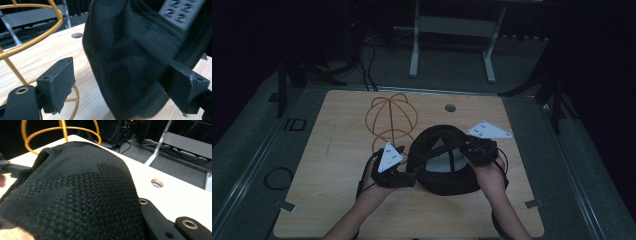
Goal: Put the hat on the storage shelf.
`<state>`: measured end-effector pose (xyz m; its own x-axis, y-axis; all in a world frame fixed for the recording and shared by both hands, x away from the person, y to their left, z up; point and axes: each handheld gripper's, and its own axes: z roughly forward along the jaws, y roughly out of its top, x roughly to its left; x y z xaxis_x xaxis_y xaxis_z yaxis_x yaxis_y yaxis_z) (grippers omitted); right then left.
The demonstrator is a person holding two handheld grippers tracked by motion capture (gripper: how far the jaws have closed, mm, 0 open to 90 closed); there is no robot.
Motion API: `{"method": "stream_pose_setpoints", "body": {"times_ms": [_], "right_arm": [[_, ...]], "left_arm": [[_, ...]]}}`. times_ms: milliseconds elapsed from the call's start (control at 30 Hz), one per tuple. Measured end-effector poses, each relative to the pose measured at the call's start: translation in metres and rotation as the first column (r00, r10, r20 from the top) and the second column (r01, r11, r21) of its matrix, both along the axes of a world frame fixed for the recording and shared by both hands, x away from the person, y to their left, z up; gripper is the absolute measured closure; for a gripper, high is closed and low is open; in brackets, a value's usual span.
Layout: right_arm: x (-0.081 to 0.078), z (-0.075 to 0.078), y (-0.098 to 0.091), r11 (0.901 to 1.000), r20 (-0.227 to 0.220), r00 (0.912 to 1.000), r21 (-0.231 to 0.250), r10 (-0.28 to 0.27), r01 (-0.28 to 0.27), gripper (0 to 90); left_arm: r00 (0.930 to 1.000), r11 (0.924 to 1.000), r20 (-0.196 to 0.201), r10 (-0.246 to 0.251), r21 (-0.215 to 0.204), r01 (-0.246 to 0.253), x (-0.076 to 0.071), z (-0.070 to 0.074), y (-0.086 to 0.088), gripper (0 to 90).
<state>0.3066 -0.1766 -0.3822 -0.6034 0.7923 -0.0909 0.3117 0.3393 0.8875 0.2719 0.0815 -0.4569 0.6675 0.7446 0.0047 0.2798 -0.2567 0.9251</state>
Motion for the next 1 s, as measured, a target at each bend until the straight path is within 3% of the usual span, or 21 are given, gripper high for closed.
{"method": "stream_pose_setpoints", "body": {"times_ms": [67,300,400,467,500,533,567,633,900,1000], "right_arm": [[-0.005,0.002,0.002,0.9995,0.002,0.9996,0.009,0.029,-0.029,88.8],[-0.015,0.006,0.006,0.9967,0.014,0.9967,0.01,0.081,-0.081,88.8],[-0.017,0.006,0.006,0.9953,0.015,0.9953,0.013,0.095,-0.096,88.8],[-0.018,0.005,0.006,0.994,0.004,0.9942,0.022,0.107,-0.107,88.8],[-0.018,0.004,0.006,0.994,0.002,0.9942,0.019,0.108,-0.108,88.8],[-0.018,0.004,0.006,0.994,0.002,0.9942,0.019,0.108,-0.108,88.8],[-0.019,0.003,0.006,0.9938,0.0,0.994,0.019,0.11,-0.11,88.8],[-0.02,0.001,0.006,0.9931,-0.002,0.9932,0.016,0.117,-0.117,88.7],[-0.03,-0.007,0.002,0.9936,0.014,0.9944,0.041,0.105,-0.105,87.5],[-0.036,-0.011,-0.003,0.9919,0.017,0.9936,0.059,0.112,-0.112,82.5]], "left_arm": [[0.9998,1.0,-0.018,0.002,-0.002,-0.002,0.002,0.003,0.0,19.5],[0.9993,0.9983,-0.004,0.037,-0.046,-0.037,0.004,0.01,-0.001,33.4],[0.9976,0.9953,0.021,0.066,-0.073,-0.064,0.003,0.015,0.0,50.6],[0.997,0.9951,0.028,0.073,-0.069,-0.071,0.003,0.017,0.0,59.4],[0.9931,0.9923,0.038,0.111,-0.059,-0.109,0.003,0.02,-0.001,63.9],[0.9931,0.9923,0.038,0.111,-0.059,-0.109,0.003,0.02,-0.001,69.2],[0.9902,0.99,0.047,0.131,-0.058,-0.128,0.003,0.022,-0.001,69.2],[0.9867,0.9865,0.054,0.153,-0.067,-0.15,0.003,0.024,0.0,86.4],[0.9886,0.9883,0.07,0.133,-0.085,-0.127,0.0,0.028,-0.001,88.9],[0.99,0.9901,0.079,0.117,-0.087,-0.11,-0.003,0.033,-0.003,89.0]]}}
